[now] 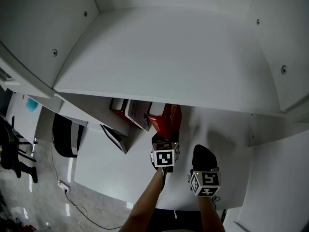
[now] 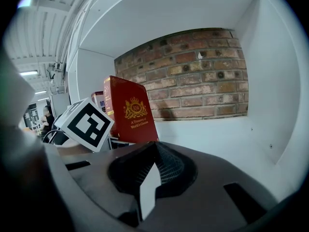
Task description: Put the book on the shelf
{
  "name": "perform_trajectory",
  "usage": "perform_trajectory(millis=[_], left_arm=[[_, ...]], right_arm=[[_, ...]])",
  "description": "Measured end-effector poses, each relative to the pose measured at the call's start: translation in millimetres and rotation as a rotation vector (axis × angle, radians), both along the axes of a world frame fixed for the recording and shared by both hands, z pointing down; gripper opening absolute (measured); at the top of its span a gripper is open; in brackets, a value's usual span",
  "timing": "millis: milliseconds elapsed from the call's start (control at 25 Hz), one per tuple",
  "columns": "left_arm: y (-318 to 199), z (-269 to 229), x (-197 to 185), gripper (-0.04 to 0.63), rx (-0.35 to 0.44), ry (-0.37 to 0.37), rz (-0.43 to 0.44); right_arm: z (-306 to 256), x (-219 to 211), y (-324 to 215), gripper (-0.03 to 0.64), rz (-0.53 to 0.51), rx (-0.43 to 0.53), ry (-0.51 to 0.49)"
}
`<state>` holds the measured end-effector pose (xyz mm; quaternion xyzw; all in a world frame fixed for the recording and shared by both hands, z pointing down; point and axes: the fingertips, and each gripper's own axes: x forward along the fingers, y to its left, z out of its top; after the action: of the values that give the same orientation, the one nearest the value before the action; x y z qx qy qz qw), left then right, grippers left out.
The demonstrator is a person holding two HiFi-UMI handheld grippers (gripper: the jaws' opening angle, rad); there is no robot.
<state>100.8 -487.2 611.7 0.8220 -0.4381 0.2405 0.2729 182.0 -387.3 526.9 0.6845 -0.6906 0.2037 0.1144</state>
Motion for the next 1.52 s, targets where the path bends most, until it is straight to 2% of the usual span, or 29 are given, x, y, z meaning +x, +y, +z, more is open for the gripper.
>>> perform_trajectory(millis=[360, 640, 840, 1120, 1520], left_arm=[[4.8, 16.5, 3.7, 0.242, 0.080, -0.044, 0.009], [7.3, 30.2, 1.8, 0.242, 0.101, -0.060, -0.019], [3.7, 29.6, 6.2, 0.242, 0.135, -0.115, 0.003], [3.1, 29.5, 7.4, 0.245, 0.163, -0.138, -0.003], [4.0, 26.9, 8.3, 0.286, 0.185, -0.061, 0.000]], right_arm=[[-0.1, 1.5, 3.9, 0.017, -0.003, -0.003, 0.008], [1.8, 5.0, 5.9, 0.017, -0.008, -0.008, 0.009], [4.3, 7.5, 6.1, 0.017, -0.010, -0.012, 0.009], [5.3, 9.3, 6.0, 0.016, -0.012, -0.016, 0.013], [8.9, 7.9, 10.3, 0.016, -0.019, -0.028, 0.014]])
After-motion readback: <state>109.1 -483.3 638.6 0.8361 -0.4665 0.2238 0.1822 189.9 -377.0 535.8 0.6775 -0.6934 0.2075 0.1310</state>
